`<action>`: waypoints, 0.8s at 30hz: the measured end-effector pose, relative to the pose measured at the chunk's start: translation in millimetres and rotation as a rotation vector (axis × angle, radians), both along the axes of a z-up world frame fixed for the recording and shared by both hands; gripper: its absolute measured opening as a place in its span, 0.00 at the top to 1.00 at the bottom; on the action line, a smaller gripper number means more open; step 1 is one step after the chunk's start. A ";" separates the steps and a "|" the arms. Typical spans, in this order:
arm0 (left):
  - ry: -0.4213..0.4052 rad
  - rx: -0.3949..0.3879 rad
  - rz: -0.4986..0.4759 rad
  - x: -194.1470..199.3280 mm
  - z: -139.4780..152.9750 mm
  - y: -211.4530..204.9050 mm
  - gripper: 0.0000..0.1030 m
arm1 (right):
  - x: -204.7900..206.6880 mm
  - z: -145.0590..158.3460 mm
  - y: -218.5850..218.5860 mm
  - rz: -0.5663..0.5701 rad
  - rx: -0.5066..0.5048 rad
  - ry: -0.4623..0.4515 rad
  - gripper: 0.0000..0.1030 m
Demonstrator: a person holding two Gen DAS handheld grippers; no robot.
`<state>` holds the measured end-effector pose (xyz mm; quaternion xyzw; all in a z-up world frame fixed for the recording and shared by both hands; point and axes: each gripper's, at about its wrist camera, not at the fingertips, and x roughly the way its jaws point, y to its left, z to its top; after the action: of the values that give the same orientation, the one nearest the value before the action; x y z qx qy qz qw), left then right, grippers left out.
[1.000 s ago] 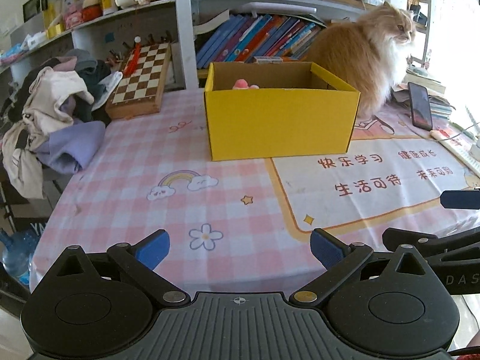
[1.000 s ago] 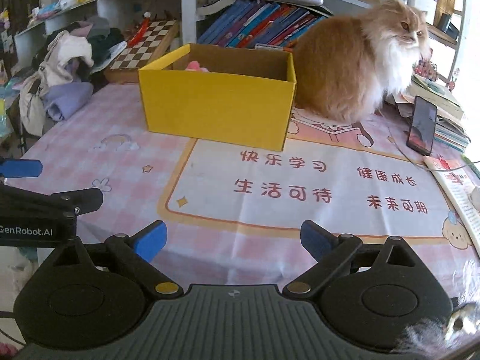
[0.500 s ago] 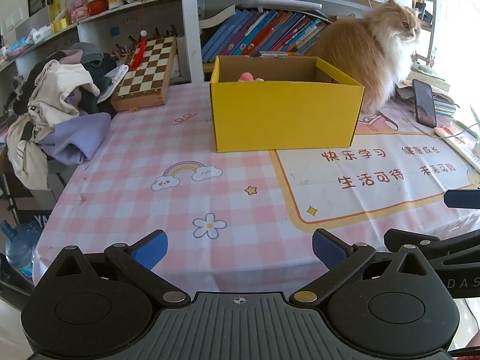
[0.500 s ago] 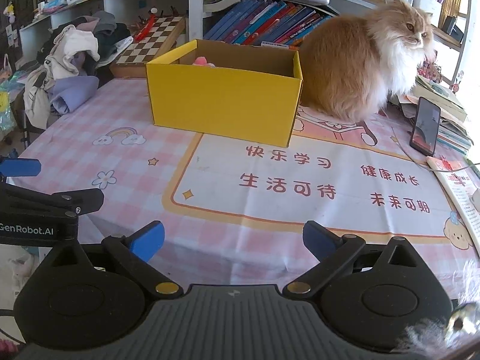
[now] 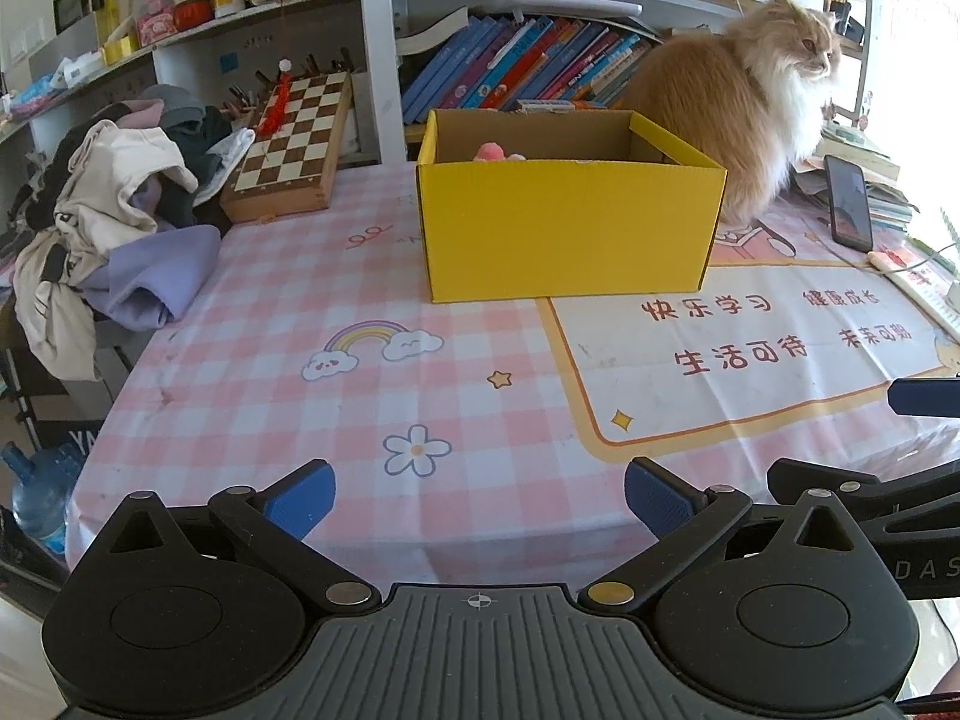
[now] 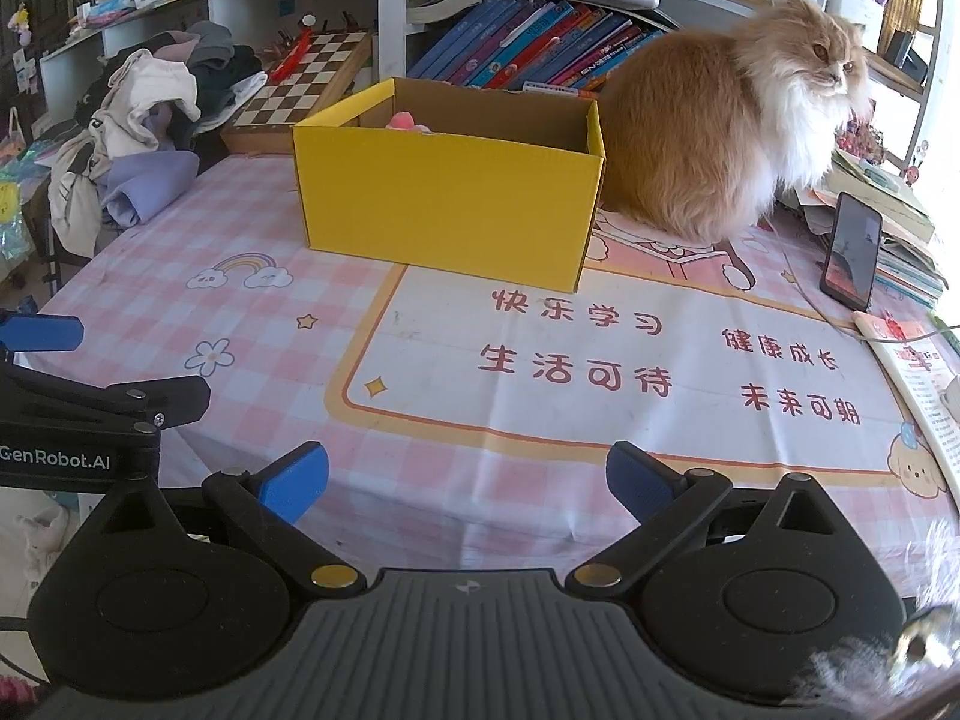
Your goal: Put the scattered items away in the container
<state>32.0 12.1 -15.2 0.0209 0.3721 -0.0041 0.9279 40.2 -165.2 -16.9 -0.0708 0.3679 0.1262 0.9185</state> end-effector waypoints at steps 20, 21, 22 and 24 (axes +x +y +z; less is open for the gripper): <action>0.012 -0.011 -0.002 1.4 -2.8 1.2 0.00 | 3.4 -1.2 -2.4 0.004 0.000 0.007 0.02; 0.011 -0.012 -0.001 1.2 -3.0 1.4 0.00 | 3.5 -1.2 -2.3 0.004 -0.001 0.007 0.02; 0.011 -0.012 -0.001 1.1 -3.2 1.5 0.00 | 3.7 -1.2 -2.2 0.004 -0.002 0.008 0.02; 0.009 -0.013 -0.002 1.3 -3.4 1.5 0.00 | 4.1 -1.1 -2.3 0.003 -0.001 0.009 0.02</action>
<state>33.3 13.6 -18.6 0.0150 0.3763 -0.0076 0.9263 44.3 -167.5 -18.1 -0.0715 0.3720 0.1278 0.9166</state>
